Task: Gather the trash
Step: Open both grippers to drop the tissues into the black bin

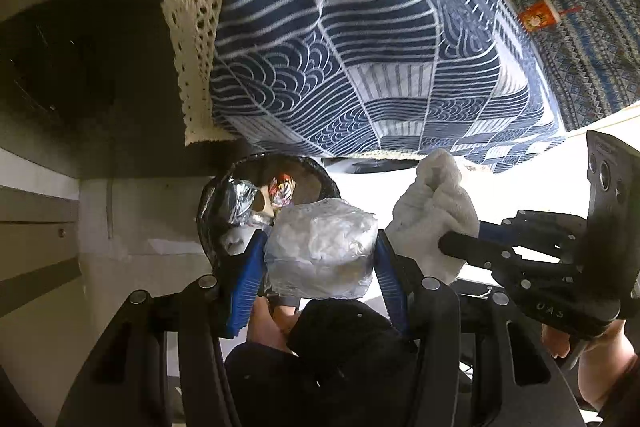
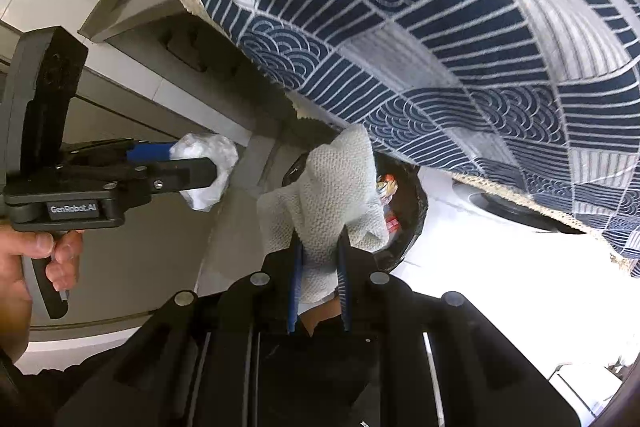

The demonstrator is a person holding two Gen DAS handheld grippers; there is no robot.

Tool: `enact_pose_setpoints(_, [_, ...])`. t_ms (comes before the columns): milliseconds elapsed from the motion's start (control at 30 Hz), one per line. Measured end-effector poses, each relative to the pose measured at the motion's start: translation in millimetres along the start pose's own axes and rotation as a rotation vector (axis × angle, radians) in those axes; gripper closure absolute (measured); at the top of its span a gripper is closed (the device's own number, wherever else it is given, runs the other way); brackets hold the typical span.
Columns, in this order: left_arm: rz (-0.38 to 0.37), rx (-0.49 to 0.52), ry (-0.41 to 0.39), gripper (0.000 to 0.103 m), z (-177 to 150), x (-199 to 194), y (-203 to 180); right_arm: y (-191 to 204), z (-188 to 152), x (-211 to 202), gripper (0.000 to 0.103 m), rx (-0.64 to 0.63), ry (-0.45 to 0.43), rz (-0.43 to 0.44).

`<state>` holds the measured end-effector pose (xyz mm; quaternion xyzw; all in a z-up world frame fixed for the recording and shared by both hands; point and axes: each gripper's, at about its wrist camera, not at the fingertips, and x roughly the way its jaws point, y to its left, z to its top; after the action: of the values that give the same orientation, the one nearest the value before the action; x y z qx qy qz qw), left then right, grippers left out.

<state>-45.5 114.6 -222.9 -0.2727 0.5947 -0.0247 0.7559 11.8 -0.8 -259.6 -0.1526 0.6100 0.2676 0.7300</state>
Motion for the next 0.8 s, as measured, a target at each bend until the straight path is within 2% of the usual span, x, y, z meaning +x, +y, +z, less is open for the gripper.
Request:
enact_pose_setpoints(333, [-0.013, -0.007, 0.041, 0.052, 5, 18, 0, -13, -4, 14, 0.083, 0.019, 0.025, 0.022])
enact_pose_setpoints(433, [-0.005, -0.014, 0.045, 0.05, 9, 20, 0, -16, -2, 13, 0.079, 0.024, 0.018, 0.038])
enact_pose_setpoints(500, [0.001, -0.019, 0.047, 0.036, 12, 21, 1, -18, 1, 10, 0.072, 0.042, 0.005, 0.055])
enact_pose_setpoints(533, [0.014, -0.021, 0.045, 0.022, 13, 22, 2, -18, 3, 8, 0.07, 0.043, -0.005, 0.056])
enact_pose_setpoints(567, [0.02, -0.025, 0.042, 0.019, 14, 21, 2, -19, 4, 6, 0.063, 0.043, -0.012, 0.05])
enact_pose_setpoints(600, [0.015, -0.027, 0.043, 0.019, 15, 21, 2, -20, 5, 5, 0.059, 0.047, -0.019, 0.049])
enact_pose_setpoints(800, [0.032, -0.033, 0.045, 0.019, 19, 20, 2, -32, 4, -8, 0.056, 0.084, -0.042, 0.036])
